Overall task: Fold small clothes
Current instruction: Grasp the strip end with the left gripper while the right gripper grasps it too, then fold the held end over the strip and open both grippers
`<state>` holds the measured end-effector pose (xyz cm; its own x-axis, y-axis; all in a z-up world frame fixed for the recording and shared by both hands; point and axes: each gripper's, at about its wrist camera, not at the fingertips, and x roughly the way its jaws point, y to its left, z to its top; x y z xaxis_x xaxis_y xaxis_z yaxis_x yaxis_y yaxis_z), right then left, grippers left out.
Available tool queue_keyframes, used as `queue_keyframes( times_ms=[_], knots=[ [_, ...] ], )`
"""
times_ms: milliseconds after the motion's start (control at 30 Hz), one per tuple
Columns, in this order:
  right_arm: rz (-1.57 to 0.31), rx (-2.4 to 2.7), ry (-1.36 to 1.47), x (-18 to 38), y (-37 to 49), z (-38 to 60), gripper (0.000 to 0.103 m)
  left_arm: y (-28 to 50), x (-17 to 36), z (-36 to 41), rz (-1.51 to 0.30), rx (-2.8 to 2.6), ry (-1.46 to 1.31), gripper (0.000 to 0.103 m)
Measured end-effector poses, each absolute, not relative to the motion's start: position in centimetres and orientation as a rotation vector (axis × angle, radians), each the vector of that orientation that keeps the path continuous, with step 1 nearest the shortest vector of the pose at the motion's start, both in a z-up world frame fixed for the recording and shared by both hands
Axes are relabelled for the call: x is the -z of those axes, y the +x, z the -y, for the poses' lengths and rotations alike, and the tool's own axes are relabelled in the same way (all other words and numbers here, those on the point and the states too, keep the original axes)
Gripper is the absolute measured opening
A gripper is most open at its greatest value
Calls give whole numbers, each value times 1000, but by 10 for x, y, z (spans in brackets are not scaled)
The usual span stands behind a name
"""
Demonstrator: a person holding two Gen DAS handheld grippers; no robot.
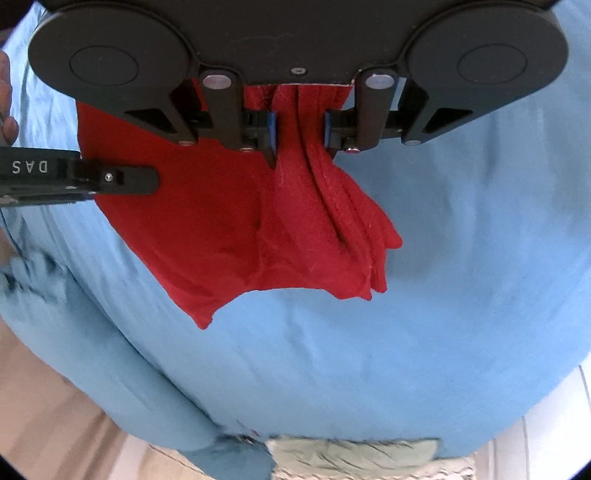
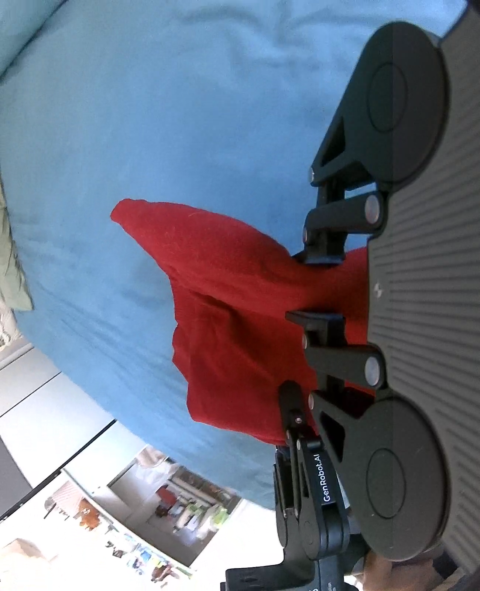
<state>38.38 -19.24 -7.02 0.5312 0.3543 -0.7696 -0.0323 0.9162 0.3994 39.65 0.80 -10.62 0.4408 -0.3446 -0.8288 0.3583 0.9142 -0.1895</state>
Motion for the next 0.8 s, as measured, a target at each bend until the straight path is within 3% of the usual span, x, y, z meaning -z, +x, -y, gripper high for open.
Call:
queue_keyframes(
  times_ms=[200, 300, 367, 433, 467, 667, 800],
  knots=[
    [-1046, -159, 346, 104, 333, 219, 38, 365, 151, 21, -1049, 413, 61, 26],
    [-1056, -129, 394, 134, 320, 234, 42, 360, 161, 13, -1036, 338, 59, 50],
    [-1063, -109, 447, 149, 317, 244, 56, 359, 162, 5, -1014, 303, 43, 60],
    [-1060, -102, 495, 155, 317, 253, 62, 357, 158, 5, -991, 267, 68, 74],
    [-1052, -112, 493, 155, 317, 254, 70, 356, 157, 4, -985, 252, 84, 76],
    [-1003, -141, 368, 127, 306, 254, 94, 339, 127, -13, -958, 198, 86, 79],
    [-952, -139, 318, 90, 284, 253, 99, 317, 86, -19, -901, 185, 82, 85]
  ],
)
